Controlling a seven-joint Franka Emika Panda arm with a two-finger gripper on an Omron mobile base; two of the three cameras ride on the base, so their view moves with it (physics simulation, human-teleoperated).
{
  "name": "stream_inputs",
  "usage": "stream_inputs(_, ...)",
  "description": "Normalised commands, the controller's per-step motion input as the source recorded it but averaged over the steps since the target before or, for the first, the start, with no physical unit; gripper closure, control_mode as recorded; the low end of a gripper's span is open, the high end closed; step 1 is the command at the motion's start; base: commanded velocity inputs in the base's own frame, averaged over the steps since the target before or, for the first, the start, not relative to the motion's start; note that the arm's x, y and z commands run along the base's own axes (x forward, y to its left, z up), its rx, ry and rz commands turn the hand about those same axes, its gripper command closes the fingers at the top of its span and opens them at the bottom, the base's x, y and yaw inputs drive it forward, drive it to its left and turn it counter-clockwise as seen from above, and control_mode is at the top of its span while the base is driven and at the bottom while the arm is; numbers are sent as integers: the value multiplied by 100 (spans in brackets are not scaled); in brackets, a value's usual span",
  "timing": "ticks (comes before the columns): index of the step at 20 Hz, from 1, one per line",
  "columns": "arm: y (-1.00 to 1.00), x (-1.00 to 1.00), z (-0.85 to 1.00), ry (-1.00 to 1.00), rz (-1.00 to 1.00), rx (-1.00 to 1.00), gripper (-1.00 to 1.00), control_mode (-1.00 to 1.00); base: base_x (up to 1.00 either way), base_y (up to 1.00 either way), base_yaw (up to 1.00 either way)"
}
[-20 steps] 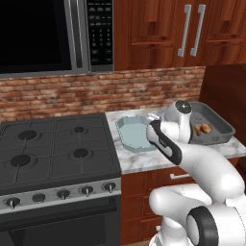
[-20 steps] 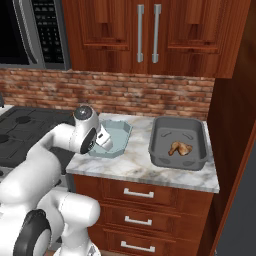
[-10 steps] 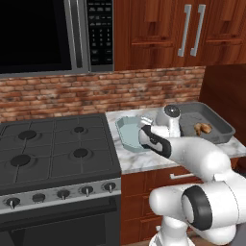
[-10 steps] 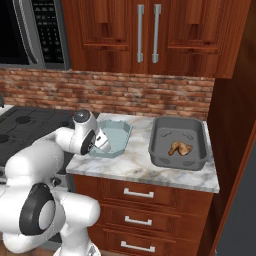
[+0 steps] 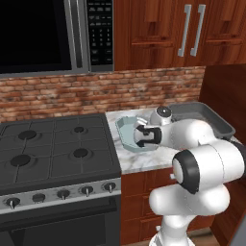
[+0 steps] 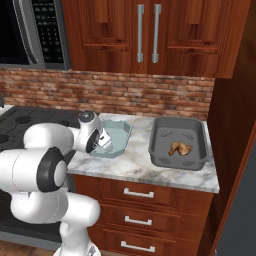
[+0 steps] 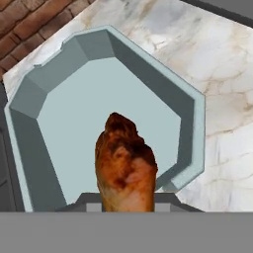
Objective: Place one lemon and one chicken drumstick in each tupperware on the nearby counter, to pack two identical lunches.
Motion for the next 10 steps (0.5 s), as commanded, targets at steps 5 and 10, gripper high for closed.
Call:
stream_inputs(5,0,35,-40,5,0,0,100,-100,0,0,0)
stream_inputs(10,0,49,-32,4,0,0,-100,-100,0,0,0)
